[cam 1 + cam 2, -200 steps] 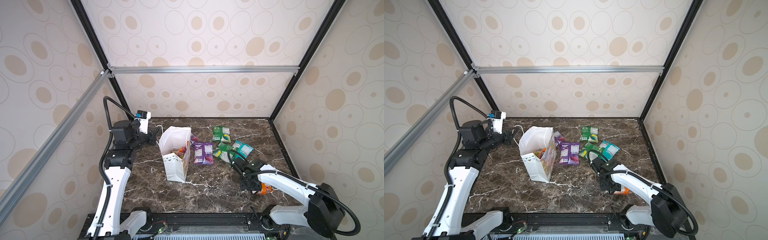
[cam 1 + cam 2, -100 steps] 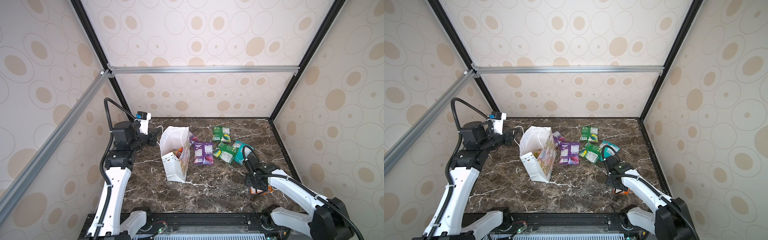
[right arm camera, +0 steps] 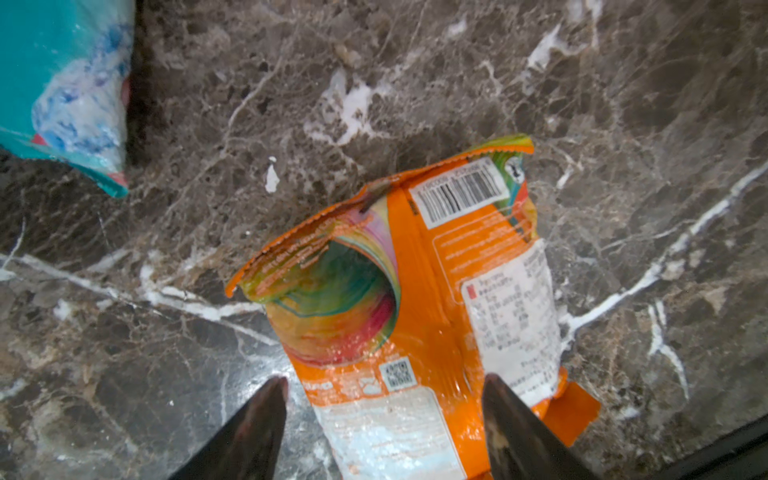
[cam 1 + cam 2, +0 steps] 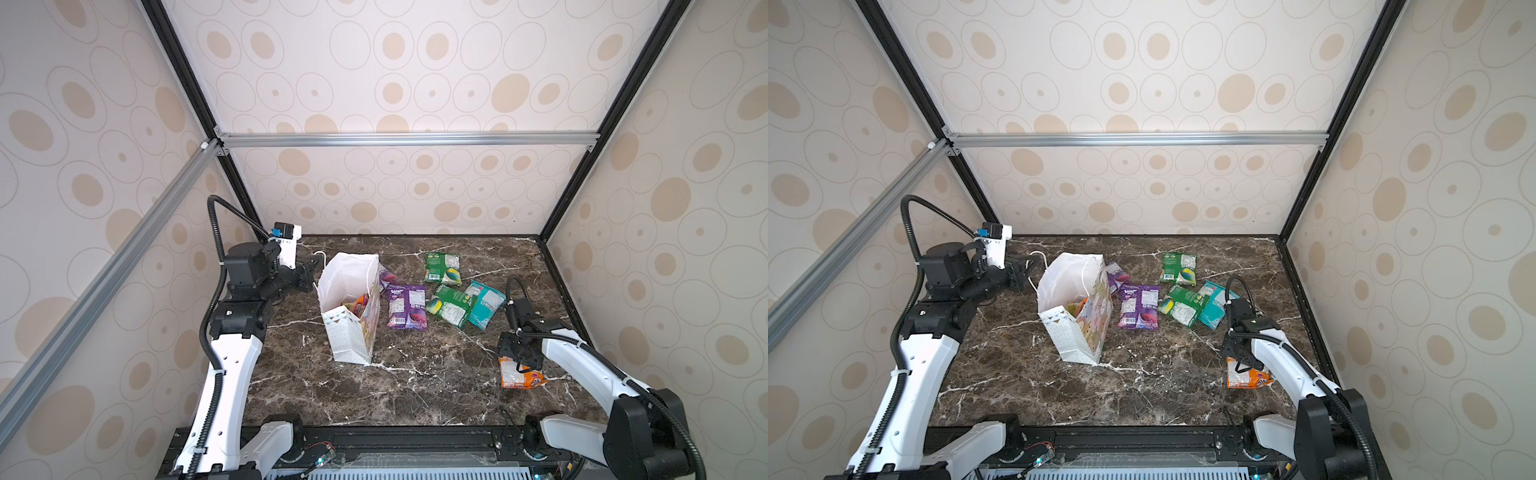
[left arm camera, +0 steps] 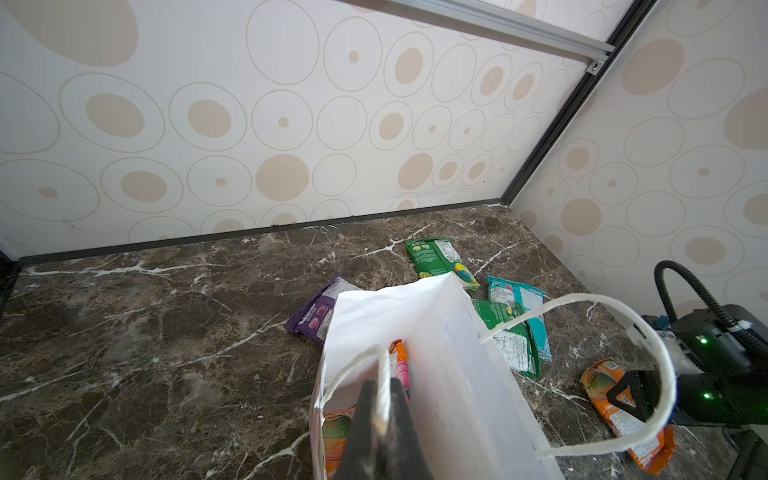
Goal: Place the snacks into the paper bag
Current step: 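Lower the right gripper onto the orange packet near the robot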
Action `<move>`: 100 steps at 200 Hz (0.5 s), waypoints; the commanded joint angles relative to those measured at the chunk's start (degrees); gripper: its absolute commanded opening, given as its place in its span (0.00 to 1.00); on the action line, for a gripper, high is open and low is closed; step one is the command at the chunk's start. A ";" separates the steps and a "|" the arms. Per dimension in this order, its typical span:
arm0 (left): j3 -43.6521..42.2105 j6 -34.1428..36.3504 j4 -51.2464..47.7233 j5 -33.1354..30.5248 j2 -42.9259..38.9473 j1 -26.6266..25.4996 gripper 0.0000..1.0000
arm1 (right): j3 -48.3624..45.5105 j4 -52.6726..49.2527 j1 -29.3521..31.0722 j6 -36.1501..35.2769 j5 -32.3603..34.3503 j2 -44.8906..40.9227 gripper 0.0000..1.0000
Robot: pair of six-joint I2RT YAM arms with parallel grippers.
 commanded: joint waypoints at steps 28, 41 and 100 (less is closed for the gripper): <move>0.28 0.83 0.44 -0.23 -0.54 0.46 0.00 | 0.76 2.50 -0.14 -3.87 -8.93 5.92 0.76; 0.36 0.92 0.29 -0.50 -0.50 0.46 0.00 | 0.40 3.09 0.84 -3.95 -10.69 5.88 0.76; 0.28 0.41 0.81 0.02 -0.45 0.46 0.00 | -2.93 7.68 12.55 2.88 -17.67 2.25 0.76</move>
